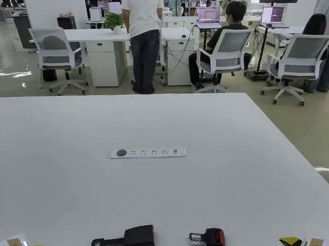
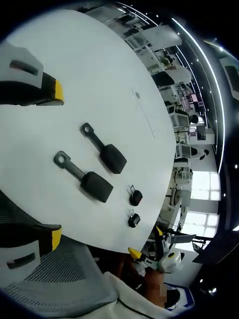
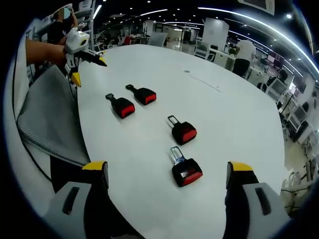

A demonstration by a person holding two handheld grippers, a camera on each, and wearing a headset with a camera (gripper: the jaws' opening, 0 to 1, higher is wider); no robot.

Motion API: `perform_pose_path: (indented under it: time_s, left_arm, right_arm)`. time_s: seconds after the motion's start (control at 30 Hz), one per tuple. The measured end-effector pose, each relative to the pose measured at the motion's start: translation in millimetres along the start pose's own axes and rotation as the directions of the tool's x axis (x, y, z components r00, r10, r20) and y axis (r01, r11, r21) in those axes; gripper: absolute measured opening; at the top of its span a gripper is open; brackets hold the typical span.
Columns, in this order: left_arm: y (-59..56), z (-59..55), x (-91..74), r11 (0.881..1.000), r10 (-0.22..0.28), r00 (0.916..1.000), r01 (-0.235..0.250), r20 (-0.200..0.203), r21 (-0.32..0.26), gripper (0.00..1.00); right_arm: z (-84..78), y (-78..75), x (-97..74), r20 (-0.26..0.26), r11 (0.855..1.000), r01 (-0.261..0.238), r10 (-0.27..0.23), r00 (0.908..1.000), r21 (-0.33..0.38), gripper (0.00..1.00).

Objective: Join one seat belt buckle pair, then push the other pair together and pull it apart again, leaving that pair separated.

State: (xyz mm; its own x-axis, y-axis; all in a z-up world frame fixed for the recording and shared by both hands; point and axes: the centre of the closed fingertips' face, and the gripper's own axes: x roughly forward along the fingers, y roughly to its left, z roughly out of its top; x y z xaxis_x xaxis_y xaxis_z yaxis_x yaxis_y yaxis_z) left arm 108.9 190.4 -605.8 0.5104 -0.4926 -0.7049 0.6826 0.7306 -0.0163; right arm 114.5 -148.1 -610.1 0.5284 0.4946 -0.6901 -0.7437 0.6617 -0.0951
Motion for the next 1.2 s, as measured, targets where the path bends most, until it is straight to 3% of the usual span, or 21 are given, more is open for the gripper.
perform_pose_path:
  time_s: [0.23, 0.5, 0.77, 0.97, 1.1, 1.2]
  left_arm:
    - [5.2, -2.9, -1.7, 1.0, 0.001, 1.0, -0.001, 0.001, -0.016, 1.0]
    - [-3.5, 0.2, 0.7, 1.0, -0.008, 1.0, 0.008, 0.003, -0.009, 1.0]
    - [-6.8, -0.1, 3.6, 1.0, -0.011, 0.9999, 0.011, 0.008, -0.021, 1.0]
    - [-15.0, -0.8, 6.7, 1.0, -0.023, 0.9997, 0.023, 0.004, -0.002, 1.0]
    - [-19.0, 0.8, 5.9, 1.0, -0.015, 0.9996, 0.015, 0.024, 0.015, 1.0]
    - [-13.1, 2.2, 3.0, 1.0, 0.003, 0.9995, -0.004, 0.033, 0.025, 1.0]
  right_arm:
    - [-3.0, -1.8, 1.3, -0.002, 1.0, 0.001, -0.001, 1.0, 0.004, 0.99]
    - [-3.1, 1.7, 1.4, -0.012, 1.0, -0.001, 0.001, 0.9999, -0.008, 0.99]
    - [-5.4, 7.1, 1.8, -0.044, 0.999, -0.035, 0.034, 0.9984, -0.028, 0.95]
    - [-4.2, -2.2, 0.8, -0.04, 1.0, -0.011, 0.01, 0.9992, -0.019, 0.96]
    - [-8.3, -2.3, -0.2, -0.063, 1.0, -0.006, 0.004, 0.998, -0.029, 0.97]
    - [-9.1, -5.1, -0.8, -0.075, 0.999, 0.007, -0.01, 0.9972, -0.033, 0.99]
